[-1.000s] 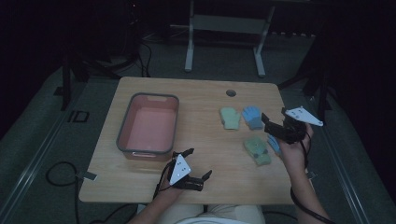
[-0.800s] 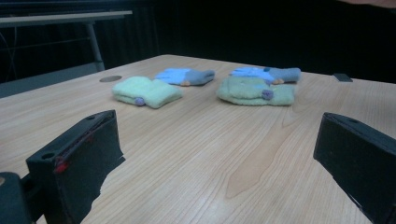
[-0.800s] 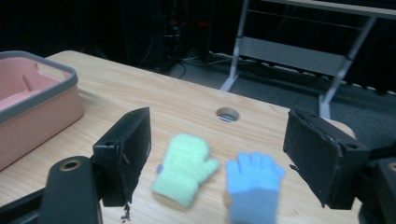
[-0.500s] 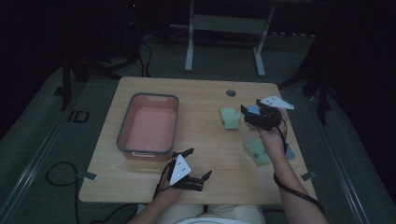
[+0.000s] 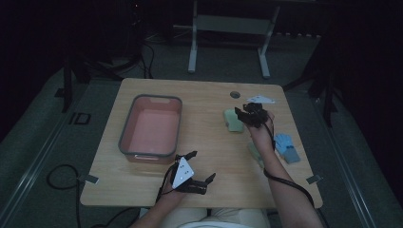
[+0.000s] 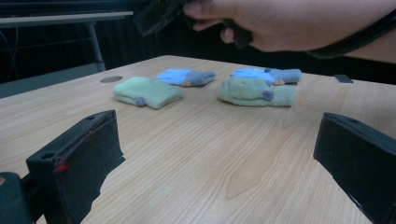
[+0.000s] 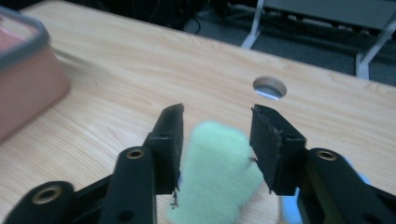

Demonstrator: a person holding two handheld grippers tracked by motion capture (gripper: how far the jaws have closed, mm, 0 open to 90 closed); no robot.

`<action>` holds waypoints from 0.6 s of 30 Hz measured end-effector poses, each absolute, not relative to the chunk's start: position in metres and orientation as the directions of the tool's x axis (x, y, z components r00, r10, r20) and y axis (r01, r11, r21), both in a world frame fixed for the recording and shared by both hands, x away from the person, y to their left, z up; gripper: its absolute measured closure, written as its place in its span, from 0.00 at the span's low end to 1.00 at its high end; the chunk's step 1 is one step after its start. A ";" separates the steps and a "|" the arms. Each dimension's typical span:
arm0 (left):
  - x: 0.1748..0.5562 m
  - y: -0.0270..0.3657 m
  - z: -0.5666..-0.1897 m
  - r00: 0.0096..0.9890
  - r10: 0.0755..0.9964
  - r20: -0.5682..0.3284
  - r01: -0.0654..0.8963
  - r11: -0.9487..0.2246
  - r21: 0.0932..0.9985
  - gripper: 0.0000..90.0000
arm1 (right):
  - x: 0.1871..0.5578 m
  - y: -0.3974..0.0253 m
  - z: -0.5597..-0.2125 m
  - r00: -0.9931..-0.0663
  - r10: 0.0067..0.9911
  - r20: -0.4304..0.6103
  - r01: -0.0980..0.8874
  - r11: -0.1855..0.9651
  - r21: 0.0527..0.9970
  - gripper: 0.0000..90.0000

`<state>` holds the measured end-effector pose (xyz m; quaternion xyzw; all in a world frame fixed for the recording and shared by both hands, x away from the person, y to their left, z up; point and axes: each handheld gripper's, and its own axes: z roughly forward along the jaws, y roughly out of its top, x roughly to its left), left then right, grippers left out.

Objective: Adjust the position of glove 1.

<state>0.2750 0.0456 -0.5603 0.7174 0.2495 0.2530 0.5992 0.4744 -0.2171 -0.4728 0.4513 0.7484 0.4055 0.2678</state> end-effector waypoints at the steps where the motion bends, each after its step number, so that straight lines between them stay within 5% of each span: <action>1: 0.275 0.046 -0.560 0.748 0.661 0.062 0.056 -0.155 0.986 0.01 | 0.474 -0.217 -0.473 -0.449 0.893 -0.035 0.458 0.264 0.849 0.66; 18: 0.275 0.046 -0.560 0.748 0.661 0.062 0.056 -0.156 0.986 0.01 | 0.508 -0.208 -0.532 -0.424 0.906 0.004 0.614 0.284 0.736 0.72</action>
